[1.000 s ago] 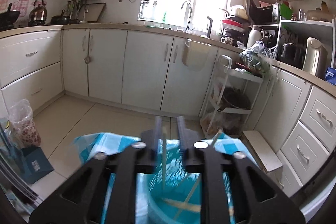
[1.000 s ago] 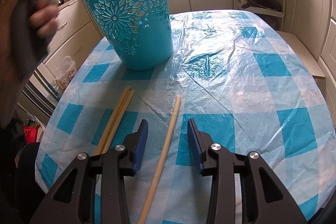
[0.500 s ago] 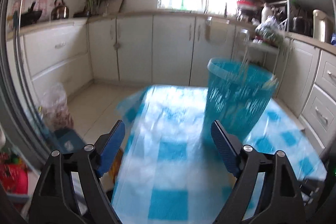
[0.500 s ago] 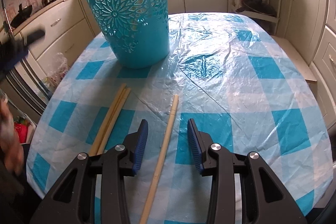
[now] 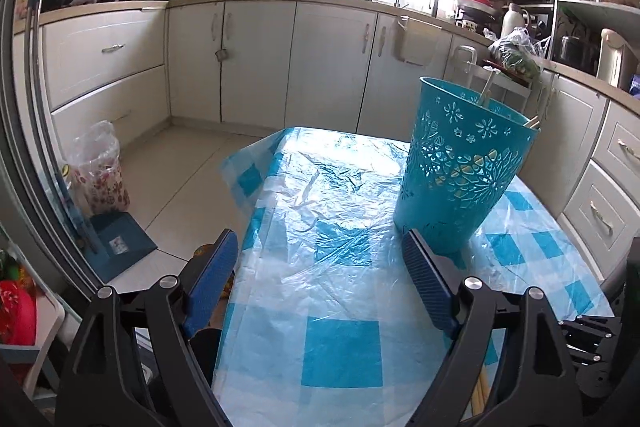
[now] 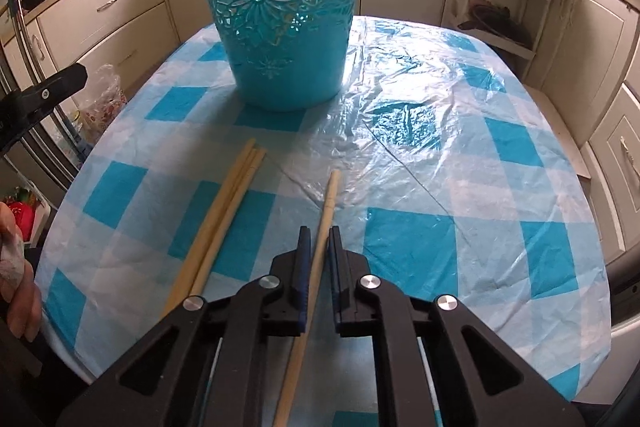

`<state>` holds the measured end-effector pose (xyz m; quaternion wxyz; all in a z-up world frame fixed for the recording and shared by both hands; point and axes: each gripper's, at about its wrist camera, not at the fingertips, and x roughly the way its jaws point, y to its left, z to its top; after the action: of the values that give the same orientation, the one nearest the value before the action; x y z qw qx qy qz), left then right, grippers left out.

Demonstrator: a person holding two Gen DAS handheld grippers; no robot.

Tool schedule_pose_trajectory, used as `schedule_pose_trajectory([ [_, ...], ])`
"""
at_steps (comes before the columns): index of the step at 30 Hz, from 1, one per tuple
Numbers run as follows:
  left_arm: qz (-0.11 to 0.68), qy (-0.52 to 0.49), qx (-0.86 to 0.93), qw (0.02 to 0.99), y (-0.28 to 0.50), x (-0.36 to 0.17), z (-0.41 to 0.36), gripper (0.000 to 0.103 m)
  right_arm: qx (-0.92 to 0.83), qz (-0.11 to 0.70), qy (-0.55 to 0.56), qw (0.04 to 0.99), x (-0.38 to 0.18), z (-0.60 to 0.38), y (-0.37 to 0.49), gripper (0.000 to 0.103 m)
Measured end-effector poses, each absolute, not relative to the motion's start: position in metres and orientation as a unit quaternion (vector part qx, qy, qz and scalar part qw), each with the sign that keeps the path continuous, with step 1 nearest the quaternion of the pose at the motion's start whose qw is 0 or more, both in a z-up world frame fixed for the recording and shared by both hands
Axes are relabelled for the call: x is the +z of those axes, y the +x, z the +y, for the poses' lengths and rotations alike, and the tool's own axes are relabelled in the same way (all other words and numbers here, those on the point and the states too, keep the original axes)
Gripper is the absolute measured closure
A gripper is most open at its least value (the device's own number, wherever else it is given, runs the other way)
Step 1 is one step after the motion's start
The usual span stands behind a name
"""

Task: Organize utensils
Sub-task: 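Close the right gripper on a chopstick beside the bundle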

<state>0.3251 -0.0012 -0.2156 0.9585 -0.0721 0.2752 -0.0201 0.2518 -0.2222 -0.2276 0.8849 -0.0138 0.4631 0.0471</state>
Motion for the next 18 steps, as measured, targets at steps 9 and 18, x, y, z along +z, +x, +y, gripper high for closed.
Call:
schedule_pose_trajectory([
  [9, 0.275, -0.075, -0.03, 0.958, 0.3235, -0.2174, -0.0036, 0.022, 0.055, 0.481, -0.003, 0.875, -0.2268, -0.2224, 0.2582, 0.096],
  [18, 0.28, -0.074, -0.033, 0.957, 0.3239, -0.2204, -0.0085, 0.021, 0.063, 0.5, -0.007, 0.864, -0.2263, -0.2229, 0.2617, 0.092],
])
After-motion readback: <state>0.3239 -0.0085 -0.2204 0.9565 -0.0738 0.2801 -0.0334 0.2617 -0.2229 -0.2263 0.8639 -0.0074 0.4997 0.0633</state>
